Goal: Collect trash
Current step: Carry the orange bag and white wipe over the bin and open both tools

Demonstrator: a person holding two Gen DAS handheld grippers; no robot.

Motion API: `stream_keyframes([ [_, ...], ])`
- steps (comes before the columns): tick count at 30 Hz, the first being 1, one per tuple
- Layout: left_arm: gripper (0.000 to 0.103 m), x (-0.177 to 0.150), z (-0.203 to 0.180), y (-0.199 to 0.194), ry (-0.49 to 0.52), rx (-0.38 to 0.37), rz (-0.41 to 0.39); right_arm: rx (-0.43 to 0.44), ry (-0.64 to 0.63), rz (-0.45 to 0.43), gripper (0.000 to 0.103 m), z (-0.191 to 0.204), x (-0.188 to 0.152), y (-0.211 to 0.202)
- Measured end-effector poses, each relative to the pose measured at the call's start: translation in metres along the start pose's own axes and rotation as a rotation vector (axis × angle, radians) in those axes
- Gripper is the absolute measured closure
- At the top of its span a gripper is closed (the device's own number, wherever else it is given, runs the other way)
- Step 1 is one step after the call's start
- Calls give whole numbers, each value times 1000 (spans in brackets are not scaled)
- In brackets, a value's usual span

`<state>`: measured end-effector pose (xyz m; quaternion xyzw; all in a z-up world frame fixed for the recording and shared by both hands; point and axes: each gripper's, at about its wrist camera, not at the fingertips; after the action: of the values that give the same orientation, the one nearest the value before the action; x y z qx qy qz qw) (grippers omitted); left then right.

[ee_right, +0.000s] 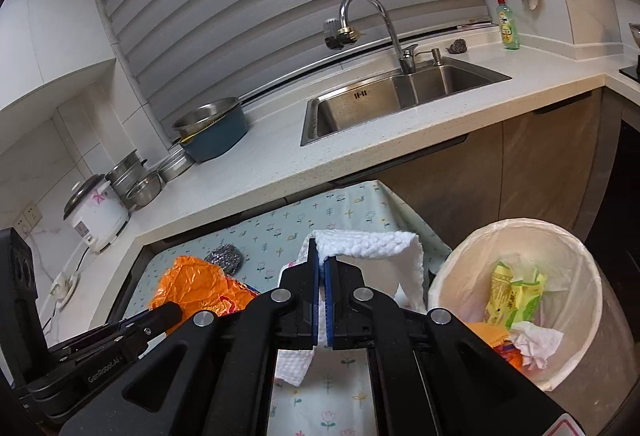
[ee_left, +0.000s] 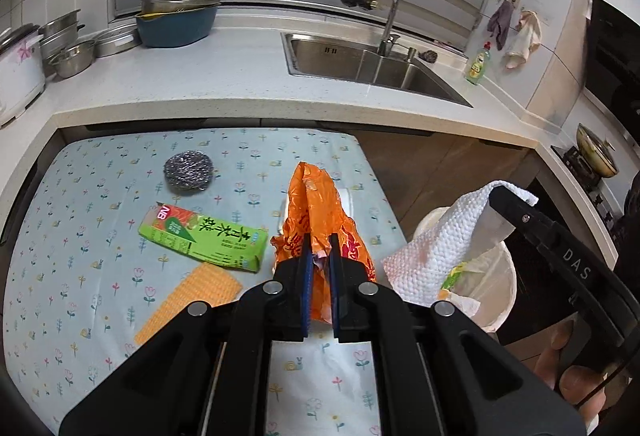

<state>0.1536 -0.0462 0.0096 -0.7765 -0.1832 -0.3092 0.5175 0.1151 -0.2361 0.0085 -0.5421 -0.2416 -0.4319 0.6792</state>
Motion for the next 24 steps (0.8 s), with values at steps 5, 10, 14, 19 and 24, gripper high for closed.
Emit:
stream_keyframes([
  [5,97,-8,-38,3,48,-41,15,-41,27,-18,100,-33,-3,-24],
  [10,96,-15,-81,12,109,-87,38,-91,64,-29,100,-67,-8,-43],
  [14,96,-20,-111,20,150,-123,45,-131,93,-33,100,-94,-12,-54],
  [19,96,-23,-139,34,194,-148,60,-170,120,-38,100,-118,-14,-63],
  [24,96,-27,-157,51,220,-155,88,-197,147,-45,100,-138,-16,-69],
])
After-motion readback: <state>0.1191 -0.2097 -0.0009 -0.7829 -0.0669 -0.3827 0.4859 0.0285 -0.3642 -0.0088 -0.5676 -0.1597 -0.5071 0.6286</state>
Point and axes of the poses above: each gripper's, at about its wrist camera, not at the fingertips, and y roughly the way its jaws point, z to its left, x to its top, and after that the axes turned 6 degrees about -y, right-handed
